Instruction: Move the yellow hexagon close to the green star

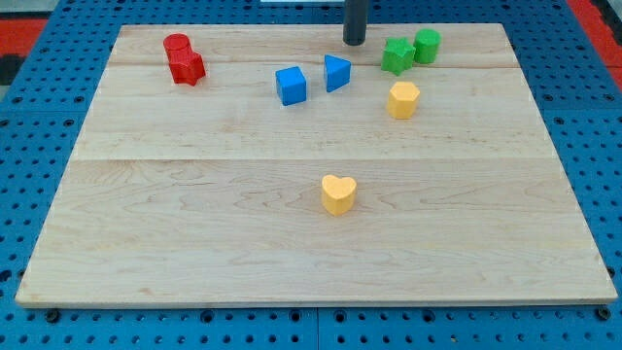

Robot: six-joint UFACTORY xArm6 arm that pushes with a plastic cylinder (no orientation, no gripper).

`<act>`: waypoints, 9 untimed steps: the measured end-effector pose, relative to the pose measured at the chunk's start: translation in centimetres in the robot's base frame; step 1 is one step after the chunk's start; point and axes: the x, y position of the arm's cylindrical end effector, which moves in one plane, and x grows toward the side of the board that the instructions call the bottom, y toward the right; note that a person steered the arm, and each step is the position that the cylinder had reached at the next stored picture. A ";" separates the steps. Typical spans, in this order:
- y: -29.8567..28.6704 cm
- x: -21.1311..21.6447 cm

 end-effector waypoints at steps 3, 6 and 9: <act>1.8 6.7; 0.2 17.1; 6.8 13.0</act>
